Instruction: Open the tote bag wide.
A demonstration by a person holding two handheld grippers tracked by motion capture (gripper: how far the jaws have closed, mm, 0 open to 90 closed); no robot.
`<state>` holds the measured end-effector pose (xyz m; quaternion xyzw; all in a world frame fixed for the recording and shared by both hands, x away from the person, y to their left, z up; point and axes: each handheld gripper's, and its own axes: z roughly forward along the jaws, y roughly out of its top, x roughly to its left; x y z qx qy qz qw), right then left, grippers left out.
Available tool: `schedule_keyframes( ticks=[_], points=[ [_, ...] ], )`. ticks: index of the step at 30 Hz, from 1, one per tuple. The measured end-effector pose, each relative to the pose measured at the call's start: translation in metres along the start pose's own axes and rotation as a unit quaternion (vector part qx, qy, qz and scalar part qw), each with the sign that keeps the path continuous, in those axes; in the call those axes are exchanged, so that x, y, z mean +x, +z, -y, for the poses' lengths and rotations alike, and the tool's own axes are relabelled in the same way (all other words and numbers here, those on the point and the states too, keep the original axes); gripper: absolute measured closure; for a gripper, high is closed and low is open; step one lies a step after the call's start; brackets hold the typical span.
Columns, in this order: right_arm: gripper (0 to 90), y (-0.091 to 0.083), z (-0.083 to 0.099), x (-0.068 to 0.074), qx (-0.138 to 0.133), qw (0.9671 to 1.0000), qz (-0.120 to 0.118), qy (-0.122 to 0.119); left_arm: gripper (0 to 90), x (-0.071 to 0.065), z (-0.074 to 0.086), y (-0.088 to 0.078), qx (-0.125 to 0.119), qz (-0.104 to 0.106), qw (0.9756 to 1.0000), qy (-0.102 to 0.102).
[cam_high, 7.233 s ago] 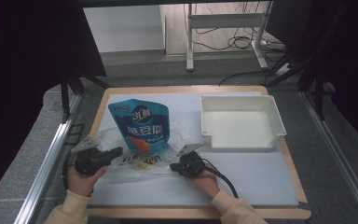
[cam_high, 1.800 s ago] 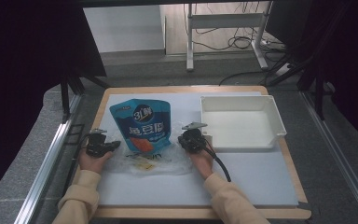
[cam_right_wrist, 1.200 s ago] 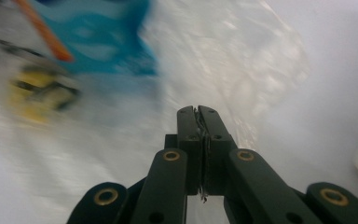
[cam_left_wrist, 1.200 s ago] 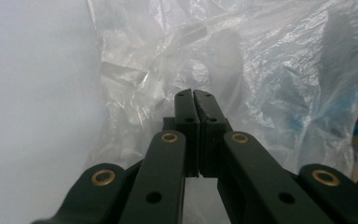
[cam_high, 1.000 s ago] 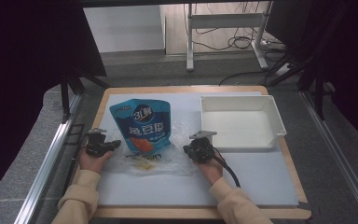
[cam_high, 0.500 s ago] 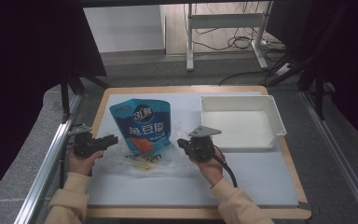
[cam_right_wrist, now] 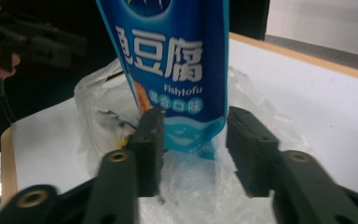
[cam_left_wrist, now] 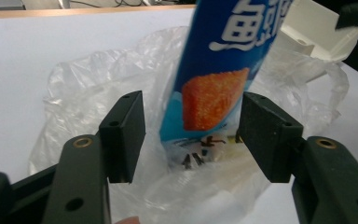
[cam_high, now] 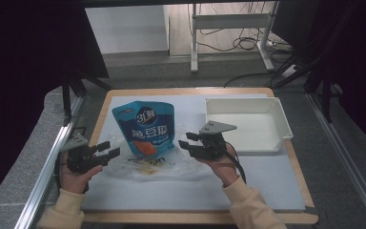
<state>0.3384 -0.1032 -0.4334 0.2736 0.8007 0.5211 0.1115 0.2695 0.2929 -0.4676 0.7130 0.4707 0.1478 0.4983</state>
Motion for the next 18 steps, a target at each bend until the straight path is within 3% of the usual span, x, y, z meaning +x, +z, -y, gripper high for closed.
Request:
schedule_keyframes(
  ticks=[7,18],
  points=[
    [41.9,0.001,-0.007,-0.006,-0.003,1.0,-0.003,-0.005,35.6,-0.01,0.002,0.001,0.006,-0.012,0.9999,0.009],
    [38.5,0.004,-0.01,-0.011,-0.011,0.9999,0.0,0.005,34.0,-0.014,-0.002,0.006,0.013,-0.006,0.9999,0.008]
  ],
)
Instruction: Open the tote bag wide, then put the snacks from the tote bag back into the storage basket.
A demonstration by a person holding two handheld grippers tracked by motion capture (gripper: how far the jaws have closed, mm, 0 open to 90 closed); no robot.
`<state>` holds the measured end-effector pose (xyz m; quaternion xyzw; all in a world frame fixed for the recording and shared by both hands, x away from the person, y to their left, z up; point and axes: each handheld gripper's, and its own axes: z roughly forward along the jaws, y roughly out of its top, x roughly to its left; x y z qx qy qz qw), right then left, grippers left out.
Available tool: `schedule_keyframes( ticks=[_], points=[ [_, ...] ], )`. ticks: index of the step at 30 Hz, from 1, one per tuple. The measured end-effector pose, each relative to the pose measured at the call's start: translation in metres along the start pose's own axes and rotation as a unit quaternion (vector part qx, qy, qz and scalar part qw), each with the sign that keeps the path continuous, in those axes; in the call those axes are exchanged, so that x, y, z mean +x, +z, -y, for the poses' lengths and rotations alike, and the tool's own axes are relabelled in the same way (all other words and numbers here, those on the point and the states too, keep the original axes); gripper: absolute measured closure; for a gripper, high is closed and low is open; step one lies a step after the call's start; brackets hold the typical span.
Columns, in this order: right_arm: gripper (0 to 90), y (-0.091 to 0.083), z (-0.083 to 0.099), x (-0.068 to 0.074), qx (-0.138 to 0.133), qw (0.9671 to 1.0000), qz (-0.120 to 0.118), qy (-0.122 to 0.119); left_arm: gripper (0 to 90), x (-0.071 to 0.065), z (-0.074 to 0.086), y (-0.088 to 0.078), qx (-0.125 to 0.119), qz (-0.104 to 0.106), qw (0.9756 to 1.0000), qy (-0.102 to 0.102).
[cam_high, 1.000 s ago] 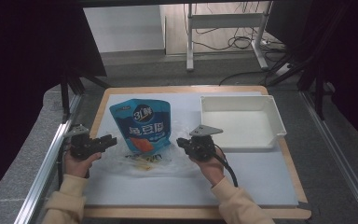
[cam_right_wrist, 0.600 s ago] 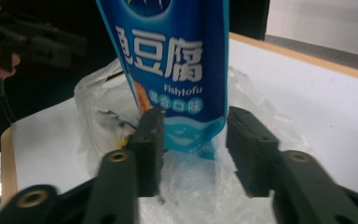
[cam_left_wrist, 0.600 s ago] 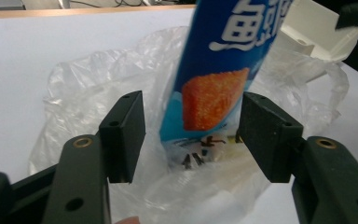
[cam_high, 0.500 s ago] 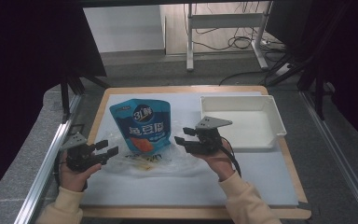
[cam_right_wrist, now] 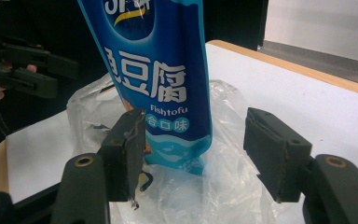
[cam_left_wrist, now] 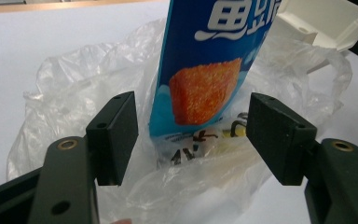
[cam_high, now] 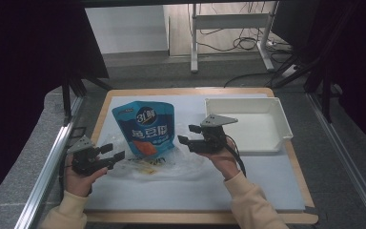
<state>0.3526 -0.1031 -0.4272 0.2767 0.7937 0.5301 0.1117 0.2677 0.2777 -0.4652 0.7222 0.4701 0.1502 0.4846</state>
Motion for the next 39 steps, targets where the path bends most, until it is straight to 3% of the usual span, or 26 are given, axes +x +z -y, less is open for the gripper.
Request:
schedule_keyframes(
  ticks=[14,28,34,35,37,38,39],
  points=[
    [37.9,0.011,-0.004,-0.006,0.003,1.0,0.007,0.005,33.3,-0.006,-0.002,-0.007,0.002,-0.004,1.0,0.005],
    [41.4,0.039,-0.039,-0.009,-0.032,0.9994,-0.012,-0.002,33.3,-0.004,0.0,-0.001,0.012,-0.005,0.9999,-0.003],
    [56.8,0.056,-0.056,-0.002,-0.028,0.9987,-0.04,-0.016,33.3,-0.003,0.002,-0.001,0.015,-0.005,0.9999,-0.006],
    [65.5,0.062,-0.061,-0.001,-0.024,0.9981,-0.051,-0.022,33.3,-0.003,0.003,-0.002,0.015,-0.005,0.9999,-0.007],
    [73.6,0.066,-0.064,0.0,-0.02,0.9975,-0.056,-0.037,33.3,-0.003,0.003,-0.002,0.014,-0.005,0.9999,-0.007],
    [73.6,0.066,-0.064,0.0,-0.02,0.9975,-0.056,-0.037,33.2,-0.003,0.003,-0.002,0.014,-0.005,0.9999,-0.007],
    [79.4,0.068,-0.064,-0.002,-0.02,0.9965,-0.068,-0.044,33.3,-0.002,0.003,-0.002,0.014,-0.005,0.9999,-0.007]
  ],
)
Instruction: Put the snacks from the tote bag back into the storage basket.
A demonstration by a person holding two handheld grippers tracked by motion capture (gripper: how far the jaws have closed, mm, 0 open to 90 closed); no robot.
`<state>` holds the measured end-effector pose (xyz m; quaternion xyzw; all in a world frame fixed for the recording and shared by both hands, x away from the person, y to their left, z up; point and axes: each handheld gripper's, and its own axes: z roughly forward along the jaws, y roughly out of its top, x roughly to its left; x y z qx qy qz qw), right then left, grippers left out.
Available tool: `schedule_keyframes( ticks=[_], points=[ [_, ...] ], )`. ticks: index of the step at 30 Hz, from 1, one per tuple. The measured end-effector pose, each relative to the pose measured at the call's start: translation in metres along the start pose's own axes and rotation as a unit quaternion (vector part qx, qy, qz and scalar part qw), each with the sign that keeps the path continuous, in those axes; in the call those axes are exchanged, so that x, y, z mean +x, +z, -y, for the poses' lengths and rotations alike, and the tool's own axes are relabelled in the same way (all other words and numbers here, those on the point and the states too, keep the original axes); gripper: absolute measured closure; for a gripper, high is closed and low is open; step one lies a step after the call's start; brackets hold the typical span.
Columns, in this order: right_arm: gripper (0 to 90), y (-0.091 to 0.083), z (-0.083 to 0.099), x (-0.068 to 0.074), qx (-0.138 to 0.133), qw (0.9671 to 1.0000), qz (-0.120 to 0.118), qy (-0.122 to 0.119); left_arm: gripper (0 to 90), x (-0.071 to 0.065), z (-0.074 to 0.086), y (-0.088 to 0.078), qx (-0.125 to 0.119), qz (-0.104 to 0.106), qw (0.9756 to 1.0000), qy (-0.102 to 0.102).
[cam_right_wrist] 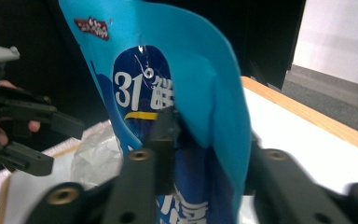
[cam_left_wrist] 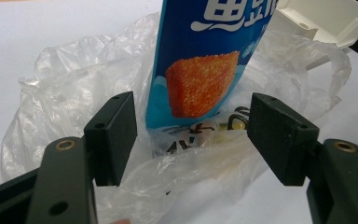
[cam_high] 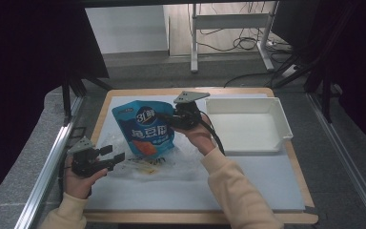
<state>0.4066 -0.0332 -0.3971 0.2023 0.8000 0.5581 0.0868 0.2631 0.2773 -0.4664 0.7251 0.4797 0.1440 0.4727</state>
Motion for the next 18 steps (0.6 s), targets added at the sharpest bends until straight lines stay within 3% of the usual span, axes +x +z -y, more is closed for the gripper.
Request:
schedule_keyframes(
  ticks=[5,10,18],
  points=[
    [86.8,0.0004,0.0023,-0.0079,-0.007,0.9996,-0.028,-0.003,33.3,-0.0002,0.0009,0.0,0.0,-0.001,1.0,-0.003],
    [87.8,0.0016,0.0022,-0.0076,-0.011,0.9992,-0.035,-0.017,33.5,-0.0012,0.0012,0.0018,0.001,-0.001,1.0,0.001],
    [88.6,0.002,0.006,-0.0045,-0.032,0.9985,-0.044,0.01,33.8,0.0012,0.003,0.0013,-0.003,0.0,1.0,-0.005]
  ],
)
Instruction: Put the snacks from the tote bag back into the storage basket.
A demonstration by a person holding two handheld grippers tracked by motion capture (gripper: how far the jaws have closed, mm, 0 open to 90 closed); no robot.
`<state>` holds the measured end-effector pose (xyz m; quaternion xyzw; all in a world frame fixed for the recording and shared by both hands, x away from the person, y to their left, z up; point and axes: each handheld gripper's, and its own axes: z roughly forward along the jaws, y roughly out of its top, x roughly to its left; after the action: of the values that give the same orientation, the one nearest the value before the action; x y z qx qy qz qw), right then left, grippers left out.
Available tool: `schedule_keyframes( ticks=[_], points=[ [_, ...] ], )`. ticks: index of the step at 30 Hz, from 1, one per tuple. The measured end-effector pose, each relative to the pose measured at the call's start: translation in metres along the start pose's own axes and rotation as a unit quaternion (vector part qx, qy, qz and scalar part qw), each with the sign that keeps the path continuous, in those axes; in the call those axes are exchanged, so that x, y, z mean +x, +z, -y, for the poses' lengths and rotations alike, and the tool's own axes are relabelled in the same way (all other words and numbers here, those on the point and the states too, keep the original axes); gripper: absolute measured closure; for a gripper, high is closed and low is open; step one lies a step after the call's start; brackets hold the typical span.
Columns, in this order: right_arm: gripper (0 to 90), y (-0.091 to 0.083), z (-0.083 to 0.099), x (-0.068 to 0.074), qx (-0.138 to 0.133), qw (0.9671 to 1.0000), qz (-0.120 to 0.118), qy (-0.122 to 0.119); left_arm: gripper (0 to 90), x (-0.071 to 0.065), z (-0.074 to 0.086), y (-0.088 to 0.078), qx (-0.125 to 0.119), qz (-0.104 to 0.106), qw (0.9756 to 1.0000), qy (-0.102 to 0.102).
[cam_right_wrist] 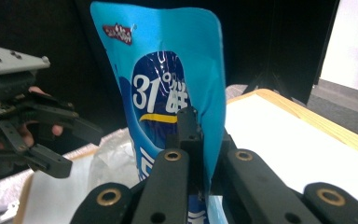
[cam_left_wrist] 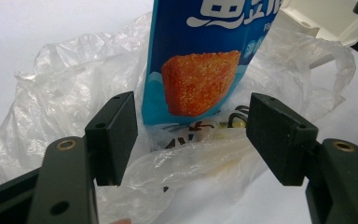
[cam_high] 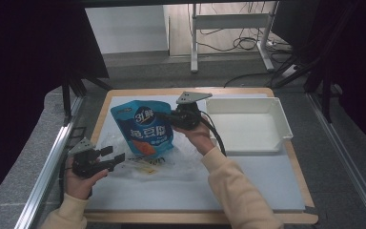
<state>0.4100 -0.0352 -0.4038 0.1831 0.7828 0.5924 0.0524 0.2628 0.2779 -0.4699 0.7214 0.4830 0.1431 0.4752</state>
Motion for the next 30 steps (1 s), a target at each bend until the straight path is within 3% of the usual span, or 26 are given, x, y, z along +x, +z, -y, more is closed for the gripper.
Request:
schedule_keyframes(
  ticks=[11,18,25,30],
  points=[
    [88.8,0.007,-0.004,0.013,-0.023,0.9996,-0.013,0.012,33.8,0.004,-0.001,-0.002,-0.003,-0.001,1.0,0.0],
    [88.9,0.01,-0.007,0.02,-0.041,0.9988,-0.023,0.018,34.0,0.006,-0.001,-0.004,-0.004,-0.012,0.9999,-0.001],
    [88.9,0.005,-0.011,0.025,-0.052,0.9981,-0.028,0.018,33.9,0.006,0.0,-0.004,-0.002,-0.016,0.9999,0.002],
    [89.0,-0.008,-0.019,0.033,-0.089,0.9954,-0.031,0.018,33.9,0.008,0.0,-0.003,-0.002,-0.014,0.9999,-0.003]
  ],
)
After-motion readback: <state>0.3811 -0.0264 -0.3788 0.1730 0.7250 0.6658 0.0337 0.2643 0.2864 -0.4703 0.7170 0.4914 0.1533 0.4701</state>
